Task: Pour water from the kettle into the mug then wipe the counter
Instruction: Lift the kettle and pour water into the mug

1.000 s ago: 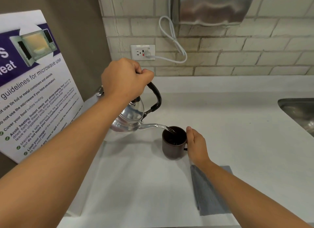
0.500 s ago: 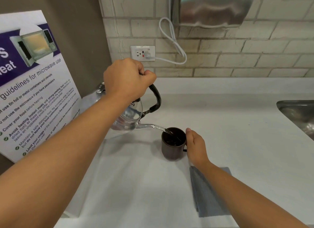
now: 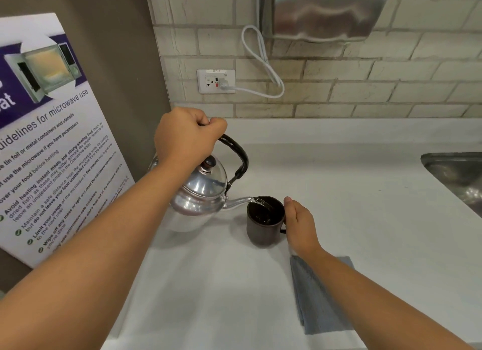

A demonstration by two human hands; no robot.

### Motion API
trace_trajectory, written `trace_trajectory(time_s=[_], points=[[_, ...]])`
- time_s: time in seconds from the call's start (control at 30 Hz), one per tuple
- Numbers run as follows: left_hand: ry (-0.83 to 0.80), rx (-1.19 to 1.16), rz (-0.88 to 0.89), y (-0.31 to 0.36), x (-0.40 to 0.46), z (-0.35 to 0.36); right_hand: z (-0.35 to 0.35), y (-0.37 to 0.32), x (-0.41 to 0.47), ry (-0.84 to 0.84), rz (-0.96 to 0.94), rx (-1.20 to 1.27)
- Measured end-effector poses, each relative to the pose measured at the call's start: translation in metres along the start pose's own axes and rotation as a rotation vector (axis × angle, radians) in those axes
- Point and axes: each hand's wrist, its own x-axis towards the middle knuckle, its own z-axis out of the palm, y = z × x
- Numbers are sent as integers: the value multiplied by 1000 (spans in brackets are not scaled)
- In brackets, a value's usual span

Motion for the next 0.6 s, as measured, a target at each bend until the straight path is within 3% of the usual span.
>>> trace_trajectory(time_s=[0.37,0.5,0.6], points=[[-10,-265,-158,-23,8,2,-5,2,6,-105,68,-47],[48,-358,-251,-28,15,0,-18,-7,19,-290,214,8],[77,-414,-308,-34,24,-1,-31,-29,39,-406,203,-150]])
